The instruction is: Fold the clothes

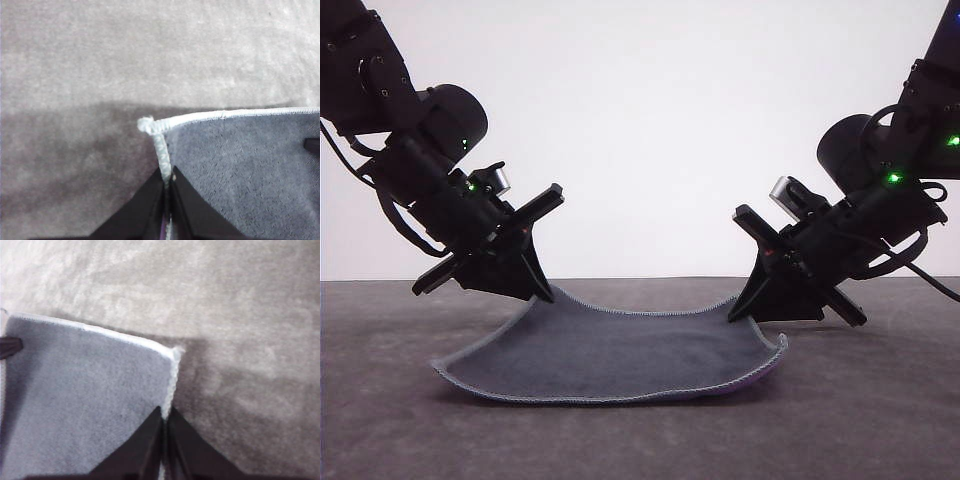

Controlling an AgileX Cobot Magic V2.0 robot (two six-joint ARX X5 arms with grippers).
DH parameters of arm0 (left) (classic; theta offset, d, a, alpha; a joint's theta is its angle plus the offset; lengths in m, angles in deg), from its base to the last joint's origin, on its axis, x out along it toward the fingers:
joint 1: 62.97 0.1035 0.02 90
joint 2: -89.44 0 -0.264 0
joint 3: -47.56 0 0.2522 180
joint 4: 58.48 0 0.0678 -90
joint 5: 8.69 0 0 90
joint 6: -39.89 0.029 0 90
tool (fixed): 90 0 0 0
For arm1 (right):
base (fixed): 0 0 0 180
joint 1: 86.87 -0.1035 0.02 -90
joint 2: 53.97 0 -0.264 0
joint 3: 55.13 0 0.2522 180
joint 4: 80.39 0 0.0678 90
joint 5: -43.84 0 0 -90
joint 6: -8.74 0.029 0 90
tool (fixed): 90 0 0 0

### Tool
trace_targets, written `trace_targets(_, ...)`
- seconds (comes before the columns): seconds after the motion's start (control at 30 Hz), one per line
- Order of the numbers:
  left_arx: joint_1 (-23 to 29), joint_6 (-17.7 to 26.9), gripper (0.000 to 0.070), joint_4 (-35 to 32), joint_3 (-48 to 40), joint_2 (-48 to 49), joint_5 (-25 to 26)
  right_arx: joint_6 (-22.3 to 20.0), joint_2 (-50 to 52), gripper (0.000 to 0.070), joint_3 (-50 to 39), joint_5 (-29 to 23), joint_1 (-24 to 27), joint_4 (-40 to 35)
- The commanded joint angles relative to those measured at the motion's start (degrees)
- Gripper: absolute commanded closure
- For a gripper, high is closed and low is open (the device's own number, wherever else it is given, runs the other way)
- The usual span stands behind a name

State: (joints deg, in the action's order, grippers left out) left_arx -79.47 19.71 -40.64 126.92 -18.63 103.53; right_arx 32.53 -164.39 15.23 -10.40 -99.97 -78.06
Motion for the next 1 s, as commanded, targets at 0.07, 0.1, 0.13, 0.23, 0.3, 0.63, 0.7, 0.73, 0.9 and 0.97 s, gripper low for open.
trace_targets(0.07, -0.02, 0.62, 0.0691, 0.69, 1.25, -1.22, -0.08, -0.98, -1.08, 0.0696, 0.52, 0.71, -0.26, -0.51)
trace_targets(0.1, -0.02, 0.65, 0.0691, 1.09, 1.25, -1.22, -0.07, -1.13, -0.96, 0.0696, 0.52, 1.24, -0.26, -0.51)
trace_targets(0.13, -0.02, 0.74, 0.0691, 1.68, 1.25, -1.15, -0.08, -1.31, -0.80, 0.0696, 0.52, 1.63, -0.27, -0.49)
trace_targets(0.23, -0.02, 2.10, 0.0691, 3.30, 1.25, -0.68, -0.13, -1.90, 0.05, 0.0696, 0.52, 1.88, -0.38, 0.20)
trace_targets(0.3, -0.02, 3.19, 0.0691, 4.05, 1.25, 0.00, -0.31, -2.77, 1.07, 0.0696, 0.52, 1.73, -0.47, 1.19)
trace_targets(0.63, -0.31, 4.51, 0.0691, 7.48, 1.21, 5.62, -0.75, -6.30, 7.42, 0.0696, 0.50, 1.64, -0.93, 6.62)
trace_targets(0.7, -0.70, 5.05, 0.0691, 8.51, 1.18, 6.71, -1.52, -7.39, 8.62, 0.0696, 0.47, 1.48, -1.33, 8.36)
trace_targets(0.73, -0.83, 5.45, 0.0691, 9.02, 1.18, 7.26, -1.64, -8.00, 9.21, 0.0696, 0.44, 1.35, -1.54, 9.25)
trace_targets(0.9, -1.42, 6.05, 0.0691, 11.30, 1.07, 9.17, -1.95, -10.14, 11.77, 0.0696, 0.26, 0.12, -2.80, 12.46)
trace_targets(0.97, -1.70, 6.10, 0.0691, 11.75, 0.56, 9.75, -2.42, -10.45, 12.82, 0.0696, -0.09, 0.06, -3.26, 12.94)
